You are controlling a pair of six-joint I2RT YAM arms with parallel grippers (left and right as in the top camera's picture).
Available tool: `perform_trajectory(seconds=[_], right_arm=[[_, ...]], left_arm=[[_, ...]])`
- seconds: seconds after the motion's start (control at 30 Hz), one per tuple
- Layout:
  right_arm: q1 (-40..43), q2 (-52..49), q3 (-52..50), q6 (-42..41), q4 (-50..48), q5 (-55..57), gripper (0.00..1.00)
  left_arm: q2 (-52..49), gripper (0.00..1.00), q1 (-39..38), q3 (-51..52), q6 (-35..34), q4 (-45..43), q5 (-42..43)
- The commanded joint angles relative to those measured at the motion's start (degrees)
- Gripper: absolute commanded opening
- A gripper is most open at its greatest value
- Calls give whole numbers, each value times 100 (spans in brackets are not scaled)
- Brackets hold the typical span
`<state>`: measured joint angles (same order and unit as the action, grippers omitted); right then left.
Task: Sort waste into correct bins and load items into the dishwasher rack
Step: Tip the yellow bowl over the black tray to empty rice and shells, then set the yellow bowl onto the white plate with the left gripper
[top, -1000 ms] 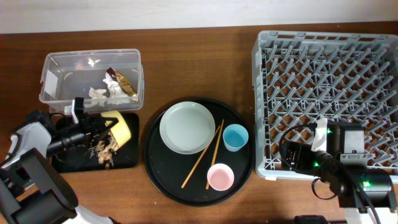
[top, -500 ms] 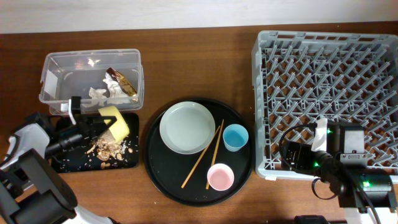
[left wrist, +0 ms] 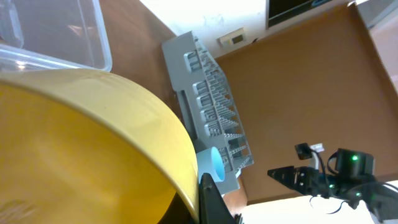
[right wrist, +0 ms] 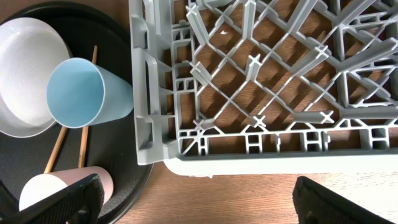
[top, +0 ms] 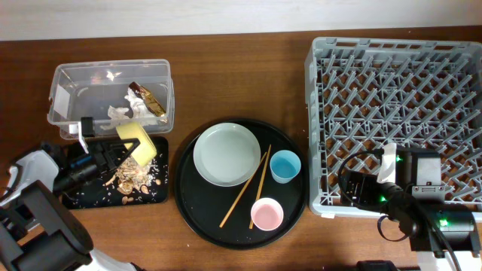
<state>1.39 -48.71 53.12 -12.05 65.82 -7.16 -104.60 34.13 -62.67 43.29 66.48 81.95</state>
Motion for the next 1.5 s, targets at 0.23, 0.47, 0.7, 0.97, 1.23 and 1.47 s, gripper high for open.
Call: perform_trajectory(seconds=[0.23, 0.47, 0.7, 0.97, 1.23, 1.47], right_arm=[[-35, 26, 101, -44, 7, 26, 98], [-35, 26, 101, -44, 0, 26, 98], [-35, 26, 101, -44, -4, 26, 98], [-35, 26, 101, -44, -17, 26, 98], [-35, 26, 101, -46, -15, 24, 98], [-35, 26, 101, -46, 4, 24, 98]], left_arm=[[81, 0, 131, 2, 365, 479, 411], [229, 0, 22, -24, 94, 540, 26], [796, 0, -1213, -1145, -881, 723, -1349], [809, 0, -4103, -1709, -3462, -1047, -4859], [555, 0, -5987, -1707, -3910, -1644, -6937], [-358, 2, -6402, -1707, -4138, -1998, -6935]])
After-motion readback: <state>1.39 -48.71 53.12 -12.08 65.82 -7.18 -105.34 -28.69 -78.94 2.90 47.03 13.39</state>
